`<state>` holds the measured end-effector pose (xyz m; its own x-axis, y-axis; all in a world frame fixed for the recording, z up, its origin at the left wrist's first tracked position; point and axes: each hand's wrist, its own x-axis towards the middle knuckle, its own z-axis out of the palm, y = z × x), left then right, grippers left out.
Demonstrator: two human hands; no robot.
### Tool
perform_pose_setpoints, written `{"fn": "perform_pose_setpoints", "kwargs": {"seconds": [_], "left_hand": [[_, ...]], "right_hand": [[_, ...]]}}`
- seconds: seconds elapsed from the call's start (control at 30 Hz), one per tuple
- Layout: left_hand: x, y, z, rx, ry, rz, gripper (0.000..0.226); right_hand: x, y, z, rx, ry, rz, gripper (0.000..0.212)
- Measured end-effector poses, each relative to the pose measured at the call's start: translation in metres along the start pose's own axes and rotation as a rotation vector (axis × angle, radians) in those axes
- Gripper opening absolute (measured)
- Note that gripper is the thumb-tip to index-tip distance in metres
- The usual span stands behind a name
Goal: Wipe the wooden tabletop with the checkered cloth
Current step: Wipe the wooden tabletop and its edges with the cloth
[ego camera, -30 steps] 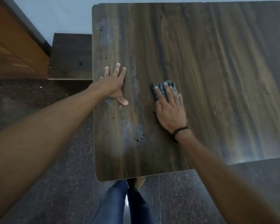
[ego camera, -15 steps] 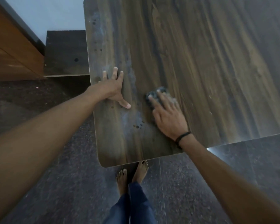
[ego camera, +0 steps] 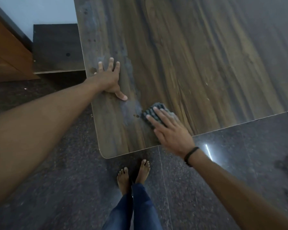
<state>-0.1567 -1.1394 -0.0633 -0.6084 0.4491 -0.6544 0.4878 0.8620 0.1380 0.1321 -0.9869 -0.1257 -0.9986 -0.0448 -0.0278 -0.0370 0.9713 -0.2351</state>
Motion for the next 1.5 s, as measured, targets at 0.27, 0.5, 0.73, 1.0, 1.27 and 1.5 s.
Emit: {"fn": "perform_pose_setpoints", "kwargs": {"seconds": [0.27,0.5,0.73,1.0,1.27,1.5], "left_hand": [[0.000,0.003,0.000,0.026,0.002,-0.027,0.151],[-0.005,0.008,-0.004,0.031,-0.003,-0.047,0.151],[-0.006,0.008,-0.003,0.016,0.001,-0.054,0.154],[-0.016,-0.034,-0.013,0.011,0.035,0.016,0.152],[-0.001,-0.059,-0.006,0.026,-0.010,0.022,0.152],[-0.002,-0.060,-0.006,0.049,0.006,0.046,0.148]], "right_hand": [[-0.026,-0.029,0.004,0.008,-0.007,0.094,0.053],[-0.010,-0.041,0.006,0.037,0.022,0.302,0.055],[0.012,-0.021,-0.004,0.058,0.035,0.418,0.055],[0.025,-0.038,0.002,0.045,0.045,0.322,0.055],[0.041,-0.033,-0.002,-0.032,-0.026,0.157,0.055],[0.028,-0.057,0.003,-0.044,-0.114,-0.110,0.054]]}}
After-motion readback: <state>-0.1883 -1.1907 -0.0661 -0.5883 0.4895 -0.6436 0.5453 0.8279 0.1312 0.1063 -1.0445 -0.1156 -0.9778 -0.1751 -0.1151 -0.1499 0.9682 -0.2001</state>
